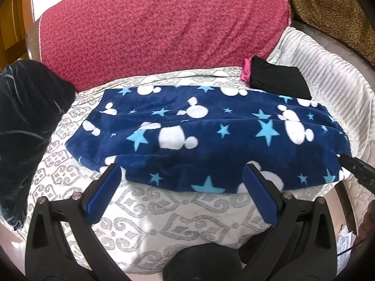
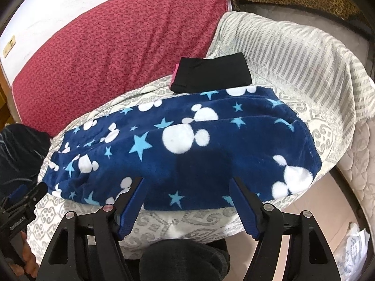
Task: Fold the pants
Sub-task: 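Lower both grippers onto the pants leg ends and close on the fabric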
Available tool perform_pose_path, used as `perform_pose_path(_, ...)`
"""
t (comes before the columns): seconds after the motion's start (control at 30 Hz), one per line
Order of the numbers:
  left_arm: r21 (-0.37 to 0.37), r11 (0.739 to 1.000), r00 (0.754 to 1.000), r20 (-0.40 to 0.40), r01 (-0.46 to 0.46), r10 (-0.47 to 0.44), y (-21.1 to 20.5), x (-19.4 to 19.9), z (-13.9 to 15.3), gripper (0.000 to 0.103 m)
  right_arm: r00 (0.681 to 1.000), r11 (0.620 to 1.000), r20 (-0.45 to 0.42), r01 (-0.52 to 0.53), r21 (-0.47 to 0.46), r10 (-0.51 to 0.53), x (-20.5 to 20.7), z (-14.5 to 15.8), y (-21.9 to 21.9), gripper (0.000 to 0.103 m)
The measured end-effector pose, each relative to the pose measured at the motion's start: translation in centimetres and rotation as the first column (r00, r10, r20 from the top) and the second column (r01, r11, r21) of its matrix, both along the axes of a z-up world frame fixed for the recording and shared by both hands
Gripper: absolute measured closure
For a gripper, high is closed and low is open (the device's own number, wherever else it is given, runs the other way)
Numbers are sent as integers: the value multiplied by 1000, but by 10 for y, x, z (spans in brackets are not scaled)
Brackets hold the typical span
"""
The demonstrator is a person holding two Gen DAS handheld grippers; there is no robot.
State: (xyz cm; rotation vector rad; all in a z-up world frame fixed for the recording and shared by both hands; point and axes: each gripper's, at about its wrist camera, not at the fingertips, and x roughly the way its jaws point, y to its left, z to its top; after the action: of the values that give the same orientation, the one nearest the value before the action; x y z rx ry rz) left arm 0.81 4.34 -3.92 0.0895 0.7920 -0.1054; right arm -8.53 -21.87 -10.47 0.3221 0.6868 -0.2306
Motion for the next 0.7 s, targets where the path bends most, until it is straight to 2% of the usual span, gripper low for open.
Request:
perform_pose_path(0.1,-36,999,998,-42,-38,37,20,11,-10,1,1000,998,-10,2,67,-2,1,-8,-13,31)
perform_pose_path(0.2,-76,992,992,-86,-96,90,48,21,-23,1,997,986,-59,62,158,-53,1,-23,-38,37)
perform_pose_path(0.33,-115,977,976,-143,-179,162,91,31,-42,1,988,945,-117,129,302,-98,-5,-50,-75,42)
perform_pose_path(0.43,-164,960,962,-191,-228,196,118,37,-54,1,988,900,-116,139,413,-99,-12,-66,-95,42)
perform_pose_path(0.57,-285,904,936,-248,-318,251,159,47,-70,1,988,815,-108,150,560,-107,-16,-84,-118,42)
perform_pose_path(0.7,-443,812,912,-326,-381,250,185,63,-87,1,986,809,-106,168,564,-131,-16,-86,-124,42)
